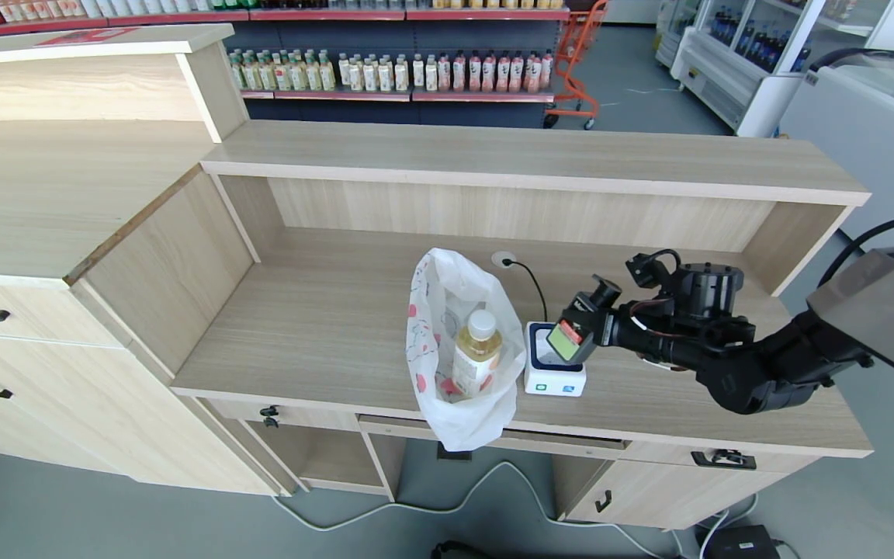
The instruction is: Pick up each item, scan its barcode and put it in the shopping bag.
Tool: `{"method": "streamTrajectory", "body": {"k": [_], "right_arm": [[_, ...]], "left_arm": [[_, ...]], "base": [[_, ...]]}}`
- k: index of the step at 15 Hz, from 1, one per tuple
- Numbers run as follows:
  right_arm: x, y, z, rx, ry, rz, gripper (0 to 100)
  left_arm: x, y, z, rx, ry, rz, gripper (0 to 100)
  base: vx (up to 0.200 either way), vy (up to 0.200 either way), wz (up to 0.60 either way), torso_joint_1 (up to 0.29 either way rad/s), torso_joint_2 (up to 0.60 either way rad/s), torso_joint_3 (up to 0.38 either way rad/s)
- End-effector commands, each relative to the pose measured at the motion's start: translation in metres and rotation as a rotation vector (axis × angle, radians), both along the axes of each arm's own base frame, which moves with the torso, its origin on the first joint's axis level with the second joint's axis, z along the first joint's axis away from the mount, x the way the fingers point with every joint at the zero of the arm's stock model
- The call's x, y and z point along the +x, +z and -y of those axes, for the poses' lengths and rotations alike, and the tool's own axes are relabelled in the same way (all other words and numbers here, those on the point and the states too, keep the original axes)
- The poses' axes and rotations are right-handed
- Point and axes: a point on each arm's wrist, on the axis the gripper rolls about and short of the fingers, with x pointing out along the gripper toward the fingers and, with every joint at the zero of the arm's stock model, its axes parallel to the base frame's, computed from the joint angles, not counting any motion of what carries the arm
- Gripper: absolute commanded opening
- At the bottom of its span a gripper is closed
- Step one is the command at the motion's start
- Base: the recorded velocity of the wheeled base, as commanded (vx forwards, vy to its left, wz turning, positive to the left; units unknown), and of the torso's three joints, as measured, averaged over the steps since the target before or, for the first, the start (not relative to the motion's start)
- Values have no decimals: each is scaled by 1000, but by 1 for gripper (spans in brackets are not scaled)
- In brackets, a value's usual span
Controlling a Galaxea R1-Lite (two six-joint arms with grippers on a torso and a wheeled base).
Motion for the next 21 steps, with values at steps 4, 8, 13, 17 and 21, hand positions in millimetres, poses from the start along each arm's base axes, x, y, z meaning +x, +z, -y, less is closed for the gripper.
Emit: {"method": "streamTrajectory", "body": {"k": [4, 8, 13, 17, 21], "right_arm": [[6, -8, -13, 2, 26, -6, 0], [9, -10, -17, 10, 27, -10, 0], [15, -12, -22, 21, 31, -6, 0], [17, -16, -22, 21, 29, -9, 0], [19, -15, -22, 22, 28, -2, 0]], "left_arm": [[0, 0, 0, 0, 0, 0, 100], [0, 0, 0, 0, 0, 0, 100], [0, 0, 0, 0, 0, 0, 100], [0, 0, 0, 0, 0, 0, 100], [0, 0, 0, 0, 0, 0, 100]], "base": [[0, 0, 0, 0, 0, 0], [0, 0, 0, 0, 0, 0], [0, 0, 0, 0, 0, 0], [0, 0, 0, 0, 0, 0], [0, 0, 0, 0, 0, 0]]}}
